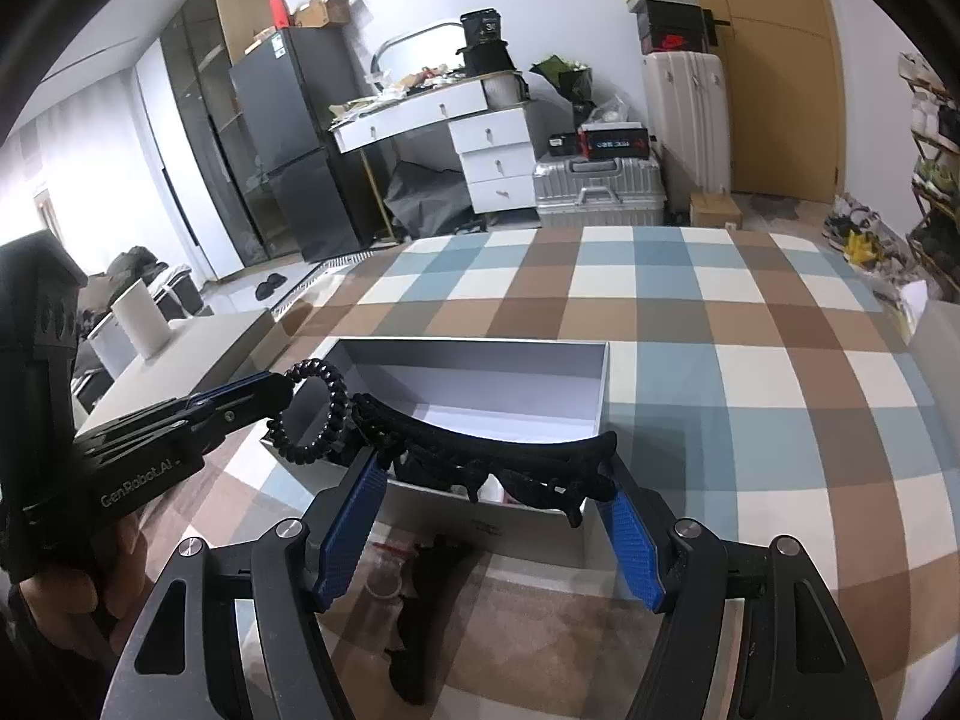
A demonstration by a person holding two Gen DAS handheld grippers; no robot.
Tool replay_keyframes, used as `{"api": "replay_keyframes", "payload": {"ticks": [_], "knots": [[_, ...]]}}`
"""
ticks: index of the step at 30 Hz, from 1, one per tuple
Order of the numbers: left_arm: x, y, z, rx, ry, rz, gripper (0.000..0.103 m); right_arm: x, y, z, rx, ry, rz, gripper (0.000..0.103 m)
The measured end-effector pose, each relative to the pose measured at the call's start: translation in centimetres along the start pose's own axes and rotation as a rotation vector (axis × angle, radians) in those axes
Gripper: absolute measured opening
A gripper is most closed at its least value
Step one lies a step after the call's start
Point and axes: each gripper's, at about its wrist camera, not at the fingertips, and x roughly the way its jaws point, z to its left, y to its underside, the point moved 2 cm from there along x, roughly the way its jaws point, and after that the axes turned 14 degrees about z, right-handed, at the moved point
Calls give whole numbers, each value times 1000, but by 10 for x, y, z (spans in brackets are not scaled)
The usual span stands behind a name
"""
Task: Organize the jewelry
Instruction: 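Carry the clip and bracelet over the grey box and open both tools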
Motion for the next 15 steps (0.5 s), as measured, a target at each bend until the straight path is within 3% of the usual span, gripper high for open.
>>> {"api": "replay_keyframes", "payload": {"ticks": [15], "knots": [[12, -8, -6, 19, -16, 15, 5, 13, -11, 3, 0, -1, 11, 70]]}}
